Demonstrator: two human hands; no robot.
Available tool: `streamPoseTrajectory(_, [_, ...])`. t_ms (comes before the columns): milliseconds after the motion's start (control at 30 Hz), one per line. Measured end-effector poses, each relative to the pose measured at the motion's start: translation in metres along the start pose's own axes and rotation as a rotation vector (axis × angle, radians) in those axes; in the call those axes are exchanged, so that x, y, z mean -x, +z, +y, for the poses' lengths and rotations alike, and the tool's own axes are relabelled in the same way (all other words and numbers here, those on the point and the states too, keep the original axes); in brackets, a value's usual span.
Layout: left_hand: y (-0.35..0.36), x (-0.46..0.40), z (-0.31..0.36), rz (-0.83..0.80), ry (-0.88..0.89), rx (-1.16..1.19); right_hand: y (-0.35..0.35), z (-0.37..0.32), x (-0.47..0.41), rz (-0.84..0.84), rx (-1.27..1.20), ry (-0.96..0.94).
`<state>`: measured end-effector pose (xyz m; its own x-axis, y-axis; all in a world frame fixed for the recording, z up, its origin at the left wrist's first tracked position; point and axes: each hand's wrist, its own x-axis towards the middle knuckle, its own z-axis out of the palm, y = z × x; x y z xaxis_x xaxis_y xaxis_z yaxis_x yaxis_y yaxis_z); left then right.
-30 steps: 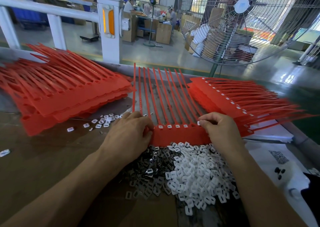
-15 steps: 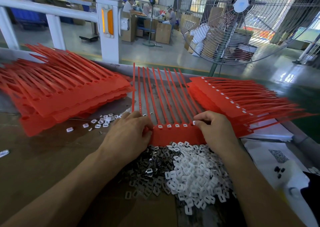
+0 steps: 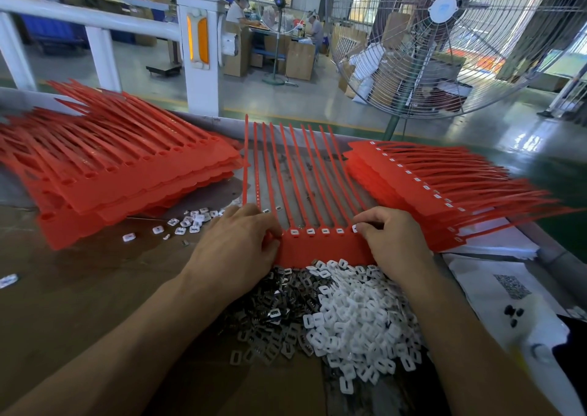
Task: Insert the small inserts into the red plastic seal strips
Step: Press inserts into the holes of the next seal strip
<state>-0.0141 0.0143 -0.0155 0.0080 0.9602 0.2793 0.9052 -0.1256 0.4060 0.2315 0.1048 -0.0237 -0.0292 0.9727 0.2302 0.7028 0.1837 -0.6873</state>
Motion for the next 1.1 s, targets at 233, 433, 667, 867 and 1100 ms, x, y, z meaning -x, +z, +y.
streamPoseTrajectory(233, [0.0003, -0.0002, 0.0001, 0.001, 0.001, 0.001, 0.0003, -0.0006, 0.0, -0.032, 0.044, -0.012])
streamPoseTrajectory(433, [0.0004, 0.0, 0.0005, 0.007, 0.0, 0.007, 0.0, -0.0043, 0.0008, -0.022, 0.083, -0.033])
streamPoseTrajectory(667, [-0.0002, 0.0004, 0.0008, 0.001, 0.001, 0.005, -0.0004, -0.0054, 0.0038, -0.052, 0.073, -0.02])
streamPoseTrajectory(867, [-0.0002, 0.0002, 0.0001, 0.002, 0.003, 0.005, 0.0005, -0.006, 0.0044, -0.016, 0.081, -0.025])
streamPoseTrajectory(1100, [-0.0002, 0.0003, 0.0002, 0.005, 0.008, 0.004, 0.0015, -0.0072, 0.0057, 0.004, 0.098, -0.013])
